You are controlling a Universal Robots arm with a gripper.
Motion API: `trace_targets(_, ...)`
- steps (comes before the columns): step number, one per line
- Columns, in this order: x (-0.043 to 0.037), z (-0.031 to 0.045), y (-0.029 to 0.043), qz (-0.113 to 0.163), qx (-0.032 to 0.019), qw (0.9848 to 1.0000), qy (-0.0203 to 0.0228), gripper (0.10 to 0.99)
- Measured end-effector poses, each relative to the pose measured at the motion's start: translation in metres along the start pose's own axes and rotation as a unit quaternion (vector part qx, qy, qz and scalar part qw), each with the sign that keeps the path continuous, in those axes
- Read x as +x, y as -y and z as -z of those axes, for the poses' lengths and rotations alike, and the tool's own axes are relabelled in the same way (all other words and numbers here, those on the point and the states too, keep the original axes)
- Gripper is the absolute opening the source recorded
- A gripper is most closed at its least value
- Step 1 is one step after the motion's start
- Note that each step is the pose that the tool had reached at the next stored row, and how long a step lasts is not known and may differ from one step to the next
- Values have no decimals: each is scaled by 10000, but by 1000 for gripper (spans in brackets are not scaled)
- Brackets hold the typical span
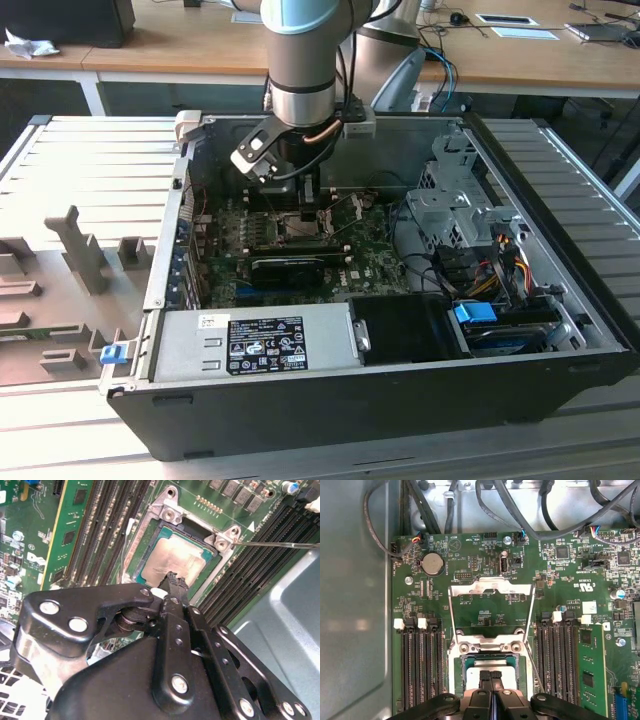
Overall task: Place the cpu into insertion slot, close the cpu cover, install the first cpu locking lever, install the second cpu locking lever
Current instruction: 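Close the cpu cover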
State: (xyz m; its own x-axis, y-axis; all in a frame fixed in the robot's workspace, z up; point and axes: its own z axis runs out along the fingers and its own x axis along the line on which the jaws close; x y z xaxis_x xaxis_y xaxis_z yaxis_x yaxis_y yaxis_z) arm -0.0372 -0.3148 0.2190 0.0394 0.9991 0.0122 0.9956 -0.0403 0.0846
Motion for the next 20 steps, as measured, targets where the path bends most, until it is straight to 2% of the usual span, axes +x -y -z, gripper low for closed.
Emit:
trace_targets(11, 1, 6, -15, 0, 1, 10000, 1, 106)
trace_targets(16, 2, 134, -26, 0, 0, 10000, 0, 106)
trace_targets(20, 4, 284, -39, 0, 0, 10000, 0, 106)
